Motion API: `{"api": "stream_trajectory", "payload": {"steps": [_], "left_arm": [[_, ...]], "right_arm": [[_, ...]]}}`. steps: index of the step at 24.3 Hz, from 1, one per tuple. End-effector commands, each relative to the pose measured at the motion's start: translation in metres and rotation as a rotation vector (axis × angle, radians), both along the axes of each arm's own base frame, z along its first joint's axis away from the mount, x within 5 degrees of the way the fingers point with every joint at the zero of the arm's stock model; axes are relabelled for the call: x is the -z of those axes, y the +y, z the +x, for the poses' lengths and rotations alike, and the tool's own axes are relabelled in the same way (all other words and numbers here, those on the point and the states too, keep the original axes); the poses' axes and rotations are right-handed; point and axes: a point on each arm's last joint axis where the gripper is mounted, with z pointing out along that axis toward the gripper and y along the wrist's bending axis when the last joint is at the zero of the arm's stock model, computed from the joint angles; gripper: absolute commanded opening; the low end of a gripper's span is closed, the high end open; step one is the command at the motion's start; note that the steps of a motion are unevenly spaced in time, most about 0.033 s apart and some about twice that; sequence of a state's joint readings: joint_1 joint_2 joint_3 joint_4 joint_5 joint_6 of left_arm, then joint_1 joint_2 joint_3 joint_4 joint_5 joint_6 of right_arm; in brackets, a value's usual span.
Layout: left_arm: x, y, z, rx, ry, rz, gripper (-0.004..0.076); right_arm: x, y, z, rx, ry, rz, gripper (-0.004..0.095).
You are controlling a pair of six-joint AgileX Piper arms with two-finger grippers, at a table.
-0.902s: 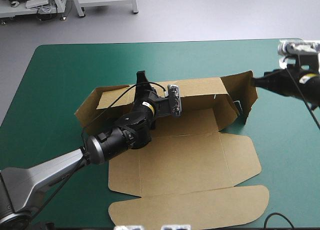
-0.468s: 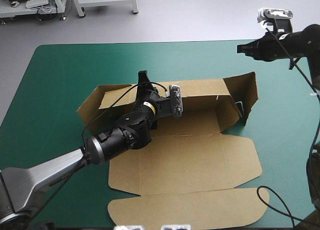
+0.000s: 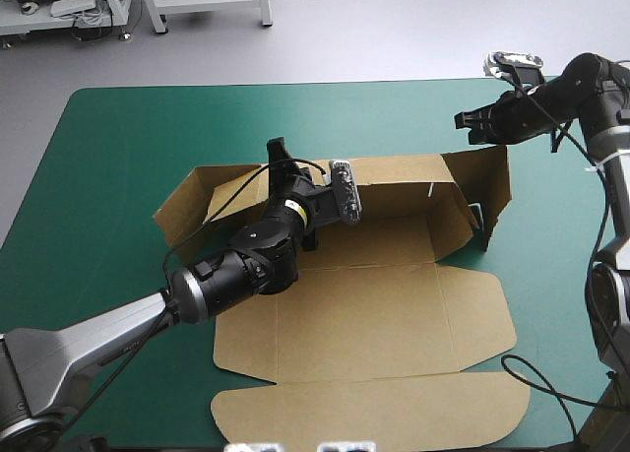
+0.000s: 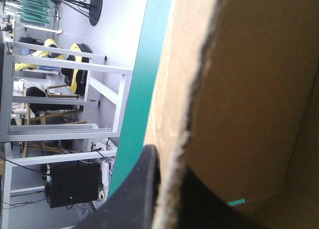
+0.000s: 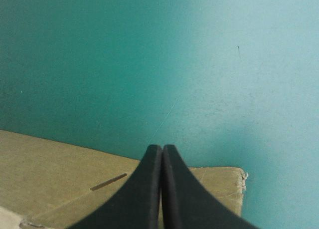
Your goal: Fold the box
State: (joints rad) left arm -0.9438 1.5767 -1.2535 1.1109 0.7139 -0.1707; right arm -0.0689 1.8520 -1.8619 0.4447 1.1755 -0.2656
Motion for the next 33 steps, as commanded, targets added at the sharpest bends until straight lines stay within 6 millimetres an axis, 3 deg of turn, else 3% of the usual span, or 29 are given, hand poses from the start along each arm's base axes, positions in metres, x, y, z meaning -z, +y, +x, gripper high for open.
{"api": "stream_trajectory", "payload": {"steps": [1, 17, 21, 27, 33], "left_arm": [[-0.023, 0.000, -0.006, 0.022, -0.073, -0.086, -0.0009], [-0.025, 0.007, -0.003, -0.066, -0.096, -0.110, -0.0009], [-0.025, 0.007, -0.003, -0.068, -0.096, -0.109, -0.0009], [-0.025, 0.007, -0.003, -0.070, -0.096, -0.108, -0.0009], [-0.025, 0.007, -0.003, -0.084, -0.089, -0.143, -0.0009]], "right_arm": [[-0.031, 0.004, -0.014, -0.021, -0.078, 0.015, -0.0018], [-0.025, 0.001, -0.020, -0.023, -0.006, -0.023, -0.0018], [-0.015, 0.001, -0.027, -0.035, 0.030, -0.029, -0.0018], [-0.024, 0.002, -0.046, -0.042, 0.017, -0.043, -0.0018], [-0.020, 0.000, -0.061, -0.046, 0.038, -0.087, -0.0018]]}}
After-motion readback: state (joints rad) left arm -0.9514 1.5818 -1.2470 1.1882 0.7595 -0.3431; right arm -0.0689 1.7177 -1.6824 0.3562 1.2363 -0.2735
